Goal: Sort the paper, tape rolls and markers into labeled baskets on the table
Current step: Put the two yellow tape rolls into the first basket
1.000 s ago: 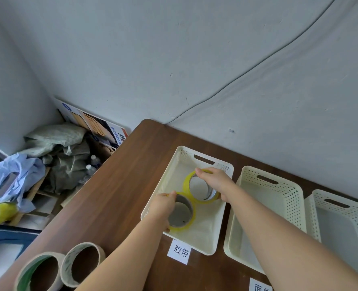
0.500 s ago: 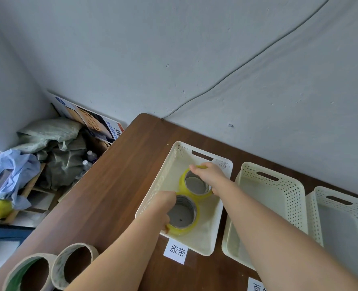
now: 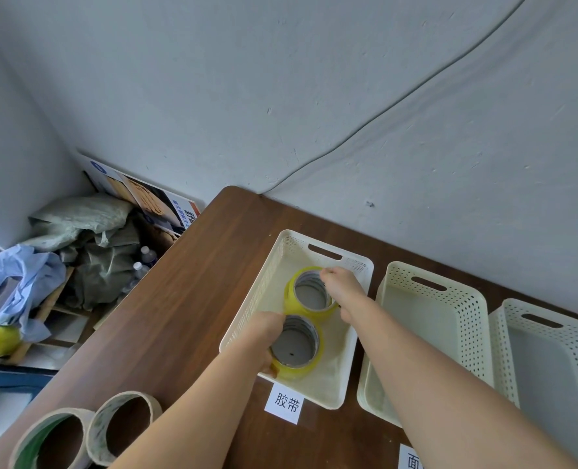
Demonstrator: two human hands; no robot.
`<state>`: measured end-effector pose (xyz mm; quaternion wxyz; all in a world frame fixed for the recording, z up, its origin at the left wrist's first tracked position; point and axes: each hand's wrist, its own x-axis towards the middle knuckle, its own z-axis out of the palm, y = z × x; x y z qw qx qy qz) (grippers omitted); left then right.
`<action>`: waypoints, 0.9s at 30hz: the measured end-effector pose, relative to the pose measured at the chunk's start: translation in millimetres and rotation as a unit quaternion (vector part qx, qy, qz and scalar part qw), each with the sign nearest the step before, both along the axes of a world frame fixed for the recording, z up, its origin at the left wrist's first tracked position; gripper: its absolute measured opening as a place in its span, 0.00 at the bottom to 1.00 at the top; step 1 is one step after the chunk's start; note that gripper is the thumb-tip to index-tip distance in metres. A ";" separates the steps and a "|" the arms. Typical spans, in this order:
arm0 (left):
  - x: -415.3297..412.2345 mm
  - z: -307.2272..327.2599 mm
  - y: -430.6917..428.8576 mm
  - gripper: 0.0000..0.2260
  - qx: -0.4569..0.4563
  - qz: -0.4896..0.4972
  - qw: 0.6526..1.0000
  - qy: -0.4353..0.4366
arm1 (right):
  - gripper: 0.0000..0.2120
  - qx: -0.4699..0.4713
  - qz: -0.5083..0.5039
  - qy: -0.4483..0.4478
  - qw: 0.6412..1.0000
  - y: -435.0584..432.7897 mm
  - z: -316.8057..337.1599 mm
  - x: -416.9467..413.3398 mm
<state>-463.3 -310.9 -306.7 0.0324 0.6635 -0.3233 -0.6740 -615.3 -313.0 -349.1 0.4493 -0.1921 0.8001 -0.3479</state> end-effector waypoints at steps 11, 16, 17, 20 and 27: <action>0.1 -12.9 0.3 0.16 -0.036 -0.024 0.999 0.010 | 0.21 -0.049 -0.106 0.017 0.993 -5.9 -8.0 10.4; 0.0 -10.8 -1.0 0.17 -0.012 -0.017 1.000 0.004 | 0.19 -0.057 -0.090 0.022 0.994 -4.7 -9.0 11.1; -0.2 -12.1 -1.5 0.17 -0.012 -0.018 1.000 0.000 | 0.18 -0.057 -0.085 0.022 0.994 -4.2 -8.8 11.3; 0.4 -11.0 -2.0 0.11 -0.031 -0.042 0.999 -0.005 | 0.18 -0.054 -0.077 0.026 0.995 -1.8 -5.0 12.2; -5.1 0.7 -0.4 0.13 -0.159 -0.078 0.984 -0.004 | 0.14 -0.077 -0.066 0.068 0.993 12.2 11.8 12.3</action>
